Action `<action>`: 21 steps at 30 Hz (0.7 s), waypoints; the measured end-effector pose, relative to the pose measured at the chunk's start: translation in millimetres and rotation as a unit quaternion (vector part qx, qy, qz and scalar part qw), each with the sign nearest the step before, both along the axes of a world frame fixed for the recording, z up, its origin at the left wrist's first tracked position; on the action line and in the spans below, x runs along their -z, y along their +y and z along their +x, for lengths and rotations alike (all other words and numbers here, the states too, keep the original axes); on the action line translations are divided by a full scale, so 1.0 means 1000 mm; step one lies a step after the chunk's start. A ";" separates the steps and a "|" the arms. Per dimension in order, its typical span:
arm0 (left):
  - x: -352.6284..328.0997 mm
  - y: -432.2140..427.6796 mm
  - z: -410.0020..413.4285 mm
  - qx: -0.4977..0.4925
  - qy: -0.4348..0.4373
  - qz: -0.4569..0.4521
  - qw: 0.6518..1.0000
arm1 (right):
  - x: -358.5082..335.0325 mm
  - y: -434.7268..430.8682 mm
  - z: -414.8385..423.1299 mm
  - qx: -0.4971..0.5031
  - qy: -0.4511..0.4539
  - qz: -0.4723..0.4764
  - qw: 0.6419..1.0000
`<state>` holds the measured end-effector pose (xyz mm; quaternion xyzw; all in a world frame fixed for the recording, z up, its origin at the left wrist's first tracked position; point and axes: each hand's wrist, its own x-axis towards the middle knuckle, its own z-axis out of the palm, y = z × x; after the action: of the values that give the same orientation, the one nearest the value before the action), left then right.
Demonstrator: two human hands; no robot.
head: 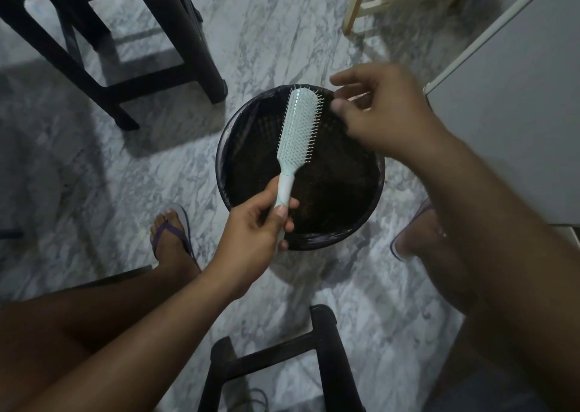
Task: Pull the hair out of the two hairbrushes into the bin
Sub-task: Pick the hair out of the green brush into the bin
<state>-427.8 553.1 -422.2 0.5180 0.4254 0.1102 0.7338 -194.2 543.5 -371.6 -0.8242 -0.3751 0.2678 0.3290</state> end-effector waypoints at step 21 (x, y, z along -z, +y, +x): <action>0.006 0.000 -0.005 0.017 -0.006 -0.036 0.999 | -0.009 0.005 0.001 0.000 0.025 0.022 0.999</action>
<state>-433.3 552.9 -427.8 0.4978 0.4159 0.0850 0.7563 -193.0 548.9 -362.2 -0.8100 -0.3724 0.2796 0.3565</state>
